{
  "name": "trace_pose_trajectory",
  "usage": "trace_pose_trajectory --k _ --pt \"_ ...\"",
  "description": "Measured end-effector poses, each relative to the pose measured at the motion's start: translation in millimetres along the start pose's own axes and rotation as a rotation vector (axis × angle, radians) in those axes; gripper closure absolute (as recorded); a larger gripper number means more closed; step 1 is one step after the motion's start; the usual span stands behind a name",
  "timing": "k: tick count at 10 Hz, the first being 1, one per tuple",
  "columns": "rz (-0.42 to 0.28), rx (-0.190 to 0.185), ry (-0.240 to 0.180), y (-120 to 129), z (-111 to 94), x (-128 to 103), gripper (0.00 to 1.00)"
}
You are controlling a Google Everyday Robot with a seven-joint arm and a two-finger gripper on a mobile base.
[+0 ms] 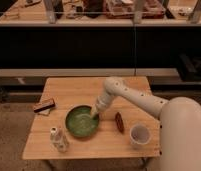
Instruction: Pick up the ceramic bowl
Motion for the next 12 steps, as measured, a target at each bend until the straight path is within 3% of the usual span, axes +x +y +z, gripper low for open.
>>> trace_pose_trajectory --k 2,5,6,9,12 --pt "-0.014 0.040 0.027 -6.7 -4.6 2.0 0.99" --pt "-0.061 0.150 0.071 -26.2 -16.2 2.2 1.00" --pt "-0.096 0.179 0.096 -32.9 -32.9 3.2 1.00" --pt "-0.179 0.204 0.137 -38.5 -88.2 -1.2 1.00" --pt "-0.209 0.189 0.154 -27.7 -142.6 -7.4 1.00"
